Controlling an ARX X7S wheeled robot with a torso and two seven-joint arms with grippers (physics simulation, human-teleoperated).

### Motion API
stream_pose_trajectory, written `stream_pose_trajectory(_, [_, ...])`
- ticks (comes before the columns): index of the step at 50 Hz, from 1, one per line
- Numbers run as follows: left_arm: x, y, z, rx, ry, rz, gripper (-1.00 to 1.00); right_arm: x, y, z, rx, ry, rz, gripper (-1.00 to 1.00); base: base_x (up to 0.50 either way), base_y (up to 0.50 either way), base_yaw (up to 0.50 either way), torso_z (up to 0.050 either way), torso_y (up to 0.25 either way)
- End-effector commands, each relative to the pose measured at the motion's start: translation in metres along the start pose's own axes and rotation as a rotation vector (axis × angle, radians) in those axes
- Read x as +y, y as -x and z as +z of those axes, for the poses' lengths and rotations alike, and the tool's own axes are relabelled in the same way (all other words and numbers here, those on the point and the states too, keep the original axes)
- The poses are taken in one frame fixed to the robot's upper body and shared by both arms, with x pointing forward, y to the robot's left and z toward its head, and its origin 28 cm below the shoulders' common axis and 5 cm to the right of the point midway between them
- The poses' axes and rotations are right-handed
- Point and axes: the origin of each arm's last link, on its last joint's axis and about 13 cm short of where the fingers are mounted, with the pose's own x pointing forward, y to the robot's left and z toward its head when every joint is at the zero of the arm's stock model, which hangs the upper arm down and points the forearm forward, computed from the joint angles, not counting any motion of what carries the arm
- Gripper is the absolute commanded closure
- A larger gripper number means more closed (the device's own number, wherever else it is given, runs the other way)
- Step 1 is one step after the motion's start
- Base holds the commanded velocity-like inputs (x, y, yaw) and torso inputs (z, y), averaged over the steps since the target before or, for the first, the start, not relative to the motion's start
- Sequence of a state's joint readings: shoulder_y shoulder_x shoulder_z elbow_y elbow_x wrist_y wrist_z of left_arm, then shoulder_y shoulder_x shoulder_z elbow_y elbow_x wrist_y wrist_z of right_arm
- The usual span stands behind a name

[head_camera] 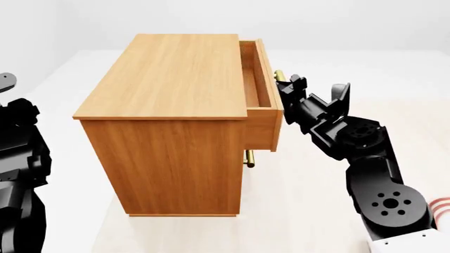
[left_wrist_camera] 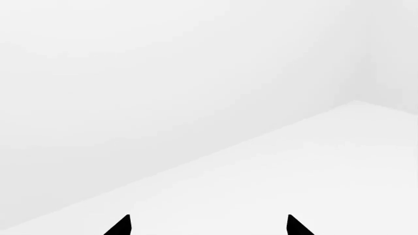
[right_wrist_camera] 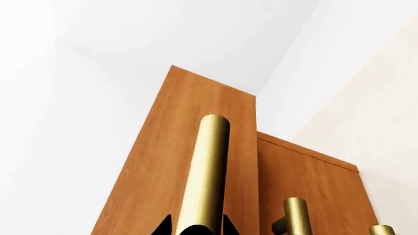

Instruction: Open the top drawer of the cabinet and put the bowl in it.

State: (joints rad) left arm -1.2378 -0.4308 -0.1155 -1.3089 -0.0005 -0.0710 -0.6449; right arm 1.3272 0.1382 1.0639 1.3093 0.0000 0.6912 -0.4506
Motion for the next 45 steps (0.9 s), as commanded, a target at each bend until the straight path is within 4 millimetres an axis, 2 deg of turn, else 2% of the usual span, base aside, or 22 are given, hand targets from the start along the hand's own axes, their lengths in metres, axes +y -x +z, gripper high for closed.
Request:
stream_pose_trajectory(1, [0.0, 0.0, 0.001, 0.002, 0.002, 0.0, -1.0, 0.005, 0.007, 0.025, -0.111, -0.017, 0.019, 1.0, 0.01, 0.0, 0.0, 0.0, 0.0])
stream_pose_trajectory(28, [-0.002, 0.001, 0.001, 0.001, 0.001, -0.003, -1.0, -0.004, 0.023, 0.046, -0.186, -0.016, 0.001, 1.0, 0.0, 0.0, 0.0, 0.0, 0.0])
stream_pose_trajectory(45, [-0.001, 0.001, 0.0, 0.001, -0.001, -0.003, -1.0, -0.006, 0.029, 0.053, -0.21, -0.023, 0.006, 1.0, 0.0, 0.0, 0.0, 0.0, 0.0])
